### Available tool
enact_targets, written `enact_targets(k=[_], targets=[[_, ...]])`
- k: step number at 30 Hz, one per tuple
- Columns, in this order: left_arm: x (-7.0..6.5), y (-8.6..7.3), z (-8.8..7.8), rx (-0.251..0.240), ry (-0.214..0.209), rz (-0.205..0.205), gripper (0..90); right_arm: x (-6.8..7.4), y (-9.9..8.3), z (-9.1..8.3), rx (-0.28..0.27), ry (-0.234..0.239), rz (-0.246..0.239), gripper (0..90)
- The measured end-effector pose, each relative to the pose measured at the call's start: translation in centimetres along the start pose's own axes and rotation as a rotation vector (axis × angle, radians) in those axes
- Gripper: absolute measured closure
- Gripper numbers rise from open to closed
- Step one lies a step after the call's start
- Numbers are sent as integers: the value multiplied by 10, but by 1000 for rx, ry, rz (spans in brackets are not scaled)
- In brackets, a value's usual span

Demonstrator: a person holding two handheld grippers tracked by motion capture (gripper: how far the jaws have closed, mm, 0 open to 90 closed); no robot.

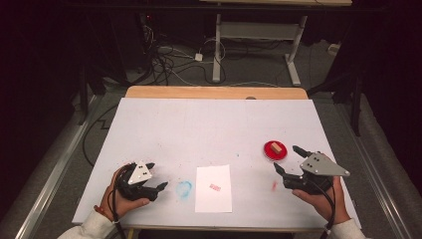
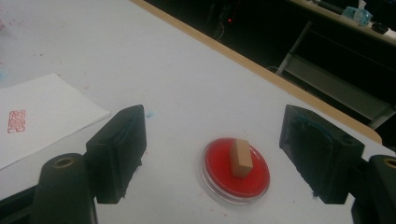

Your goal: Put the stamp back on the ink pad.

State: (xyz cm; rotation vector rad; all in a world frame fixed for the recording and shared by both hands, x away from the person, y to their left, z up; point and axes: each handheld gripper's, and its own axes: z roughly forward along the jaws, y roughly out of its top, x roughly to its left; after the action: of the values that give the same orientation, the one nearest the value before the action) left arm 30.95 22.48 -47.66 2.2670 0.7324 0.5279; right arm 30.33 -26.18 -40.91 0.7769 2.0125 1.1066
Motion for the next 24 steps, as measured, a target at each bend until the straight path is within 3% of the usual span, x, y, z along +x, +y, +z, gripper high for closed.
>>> enact_targets(k=[13, 21, 24], targets=[[0, 1, 0, -3, -1, 8, 216, 0, -26, -5, 11, -5, 30, 221], [-1, 1, -1, -7, -2, 10, 216, -2, -44, -7, 46, -25, 70, 222], [-1, 1, -1, -10, -1, 6, 216, -4, -52, -10, 60, -29, 64, 222]])
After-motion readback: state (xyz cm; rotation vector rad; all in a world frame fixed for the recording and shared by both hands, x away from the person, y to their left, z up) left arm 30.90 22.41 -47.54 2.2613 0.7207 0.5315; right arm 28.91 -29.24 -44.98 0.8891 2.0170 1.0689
